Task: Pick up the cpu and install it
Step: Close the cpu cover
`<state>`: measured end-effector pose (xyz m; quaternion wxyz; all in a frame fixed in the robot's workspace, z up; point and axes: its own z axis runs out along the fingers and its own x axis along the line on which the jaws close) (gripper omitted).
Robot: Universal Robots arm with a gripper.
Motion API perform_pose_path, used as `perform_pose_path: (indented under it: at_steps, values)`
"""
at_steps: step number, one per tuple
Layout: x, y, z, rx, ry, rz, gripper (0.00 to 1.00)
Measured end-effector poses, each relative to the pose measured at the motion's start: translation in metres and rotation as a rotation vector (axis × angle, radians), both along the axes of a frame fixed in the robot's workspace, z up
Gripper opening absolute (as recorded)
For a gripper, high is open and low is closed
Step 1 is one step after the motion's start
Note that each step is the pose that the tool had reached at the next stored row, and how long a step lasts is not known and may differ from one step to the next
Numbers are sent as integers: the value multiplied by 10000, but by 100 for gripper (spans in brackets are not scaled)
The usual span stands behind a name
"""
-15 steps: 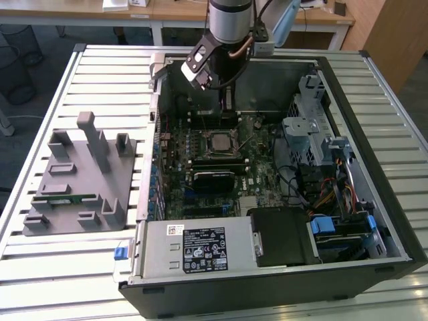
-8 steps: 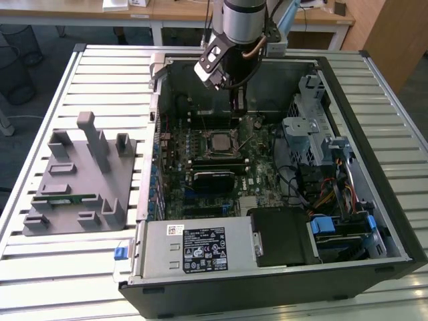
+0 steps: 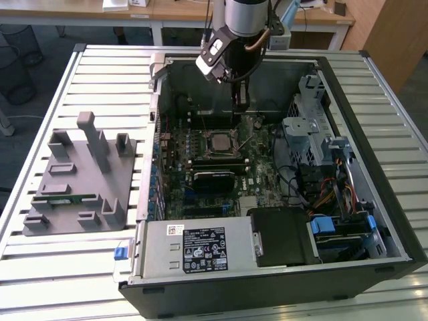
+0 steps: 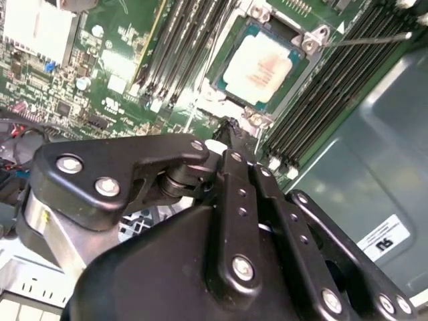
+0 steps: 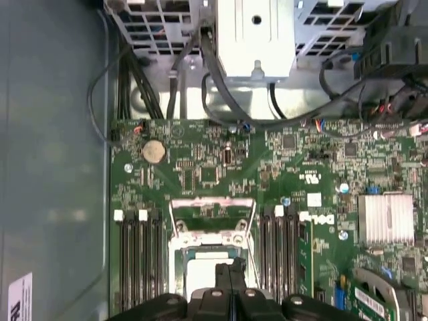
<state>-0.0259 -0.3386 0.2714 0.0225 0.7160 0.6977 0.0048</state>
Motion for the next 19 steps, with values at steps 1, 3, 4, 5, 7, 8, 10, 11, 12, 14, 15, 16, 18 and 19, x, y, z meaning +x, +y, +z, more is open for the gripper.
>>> perform_pose_path:
  at_steps: [1,3,4,5,7,8,10,11,12,14,15,16,18,19]
  values:
    - [26,0,0,-1,0,0,11]
    - [86,0,-1,-1,1,-1,11]
    - [116,0,-2,-1,1,-1,11]
    - [145,0,-2,-1,1,0,11]
    - [202,1,-3,-2,1,0,11]
    - [232,1,-4,-2,1,0,11]
    - [284,1,-5,-3,1,0,11]
    - [303,1,-6,-3,1,1,11]
    - [317,2,-9,-1,1,0,11]
    - [351,2,-16,-1,1,4,11]
    - [368,1,-21,-2,2,11,11]
    - [382,1,-26,-2,2,20,11]
    - [407,2,-35,-2,2,56,11]
    - [418,3,-37,-4,4,92,11]
